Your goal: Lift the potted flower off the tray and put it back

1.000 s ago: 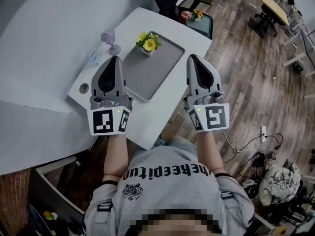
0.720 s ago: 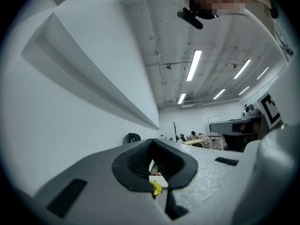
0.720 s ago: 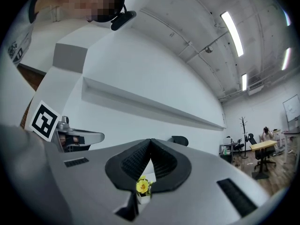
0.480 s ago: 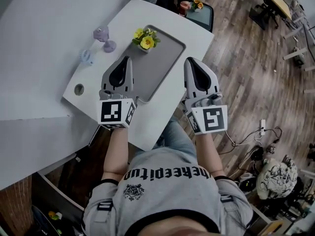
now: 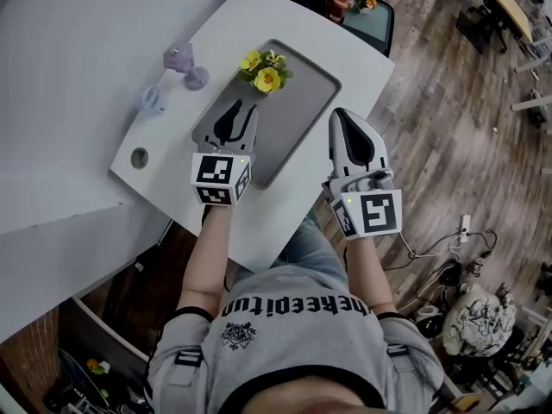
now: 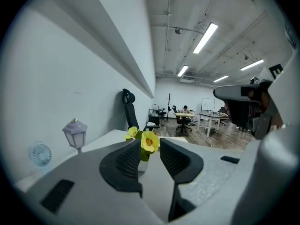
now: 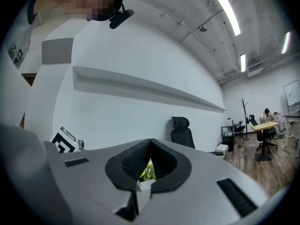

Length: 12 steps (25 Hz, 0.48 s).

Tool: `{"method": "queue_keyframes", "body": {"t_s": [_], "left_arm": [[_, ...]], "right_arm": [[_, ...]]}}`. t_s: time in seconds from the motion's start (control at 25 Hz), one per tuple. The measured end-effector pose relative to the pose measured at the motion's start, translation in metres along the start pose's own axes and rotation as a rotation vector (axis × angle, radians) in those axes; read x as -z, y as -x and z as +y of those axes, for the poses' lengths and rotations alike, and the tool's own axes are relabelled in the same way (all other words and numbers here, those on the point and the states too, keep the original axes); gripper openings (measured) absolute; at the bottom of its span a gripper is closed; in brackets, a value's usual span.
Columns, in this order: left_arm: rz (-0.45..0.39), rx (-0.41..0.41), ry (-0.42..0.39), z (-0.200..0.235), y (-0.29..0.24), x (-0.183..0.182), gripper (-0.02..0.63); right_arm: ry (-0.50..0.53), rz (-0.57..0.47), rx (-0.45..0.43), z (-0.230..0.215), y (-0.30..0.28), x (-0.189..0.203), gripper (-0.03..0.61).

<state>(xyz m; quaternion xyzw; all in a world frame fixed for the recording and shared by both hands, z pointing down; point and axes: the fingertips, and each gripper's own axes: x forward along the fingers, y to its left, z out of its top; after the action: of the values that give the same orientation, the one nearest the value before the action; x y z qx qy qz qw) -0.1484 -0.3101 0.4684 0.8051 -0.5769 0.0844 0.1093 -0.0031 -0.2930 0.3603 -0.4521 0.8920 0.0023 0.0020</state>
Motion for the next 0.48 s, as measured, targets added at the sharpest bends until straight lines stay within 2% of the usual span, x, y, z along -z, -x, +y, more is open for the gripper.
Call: {"method": "queue_keyframes", "body": {"t_s": [0.16, 0.48], "left_arm": [[0.086, 0.031, 0.001, 0.005, -0.026, 0.028, 0.174], [0.209, 0.051, -0.055, 0.015, -0.066, 0.068, 0.272]], "right_arm": [[-0.013, 0.023, -0.009, -0.005, -0.009, 0.014, 0.002], [-0.031, 0.06, 0.004, -0.018, -0.014, 0.033, 0.002]]}}
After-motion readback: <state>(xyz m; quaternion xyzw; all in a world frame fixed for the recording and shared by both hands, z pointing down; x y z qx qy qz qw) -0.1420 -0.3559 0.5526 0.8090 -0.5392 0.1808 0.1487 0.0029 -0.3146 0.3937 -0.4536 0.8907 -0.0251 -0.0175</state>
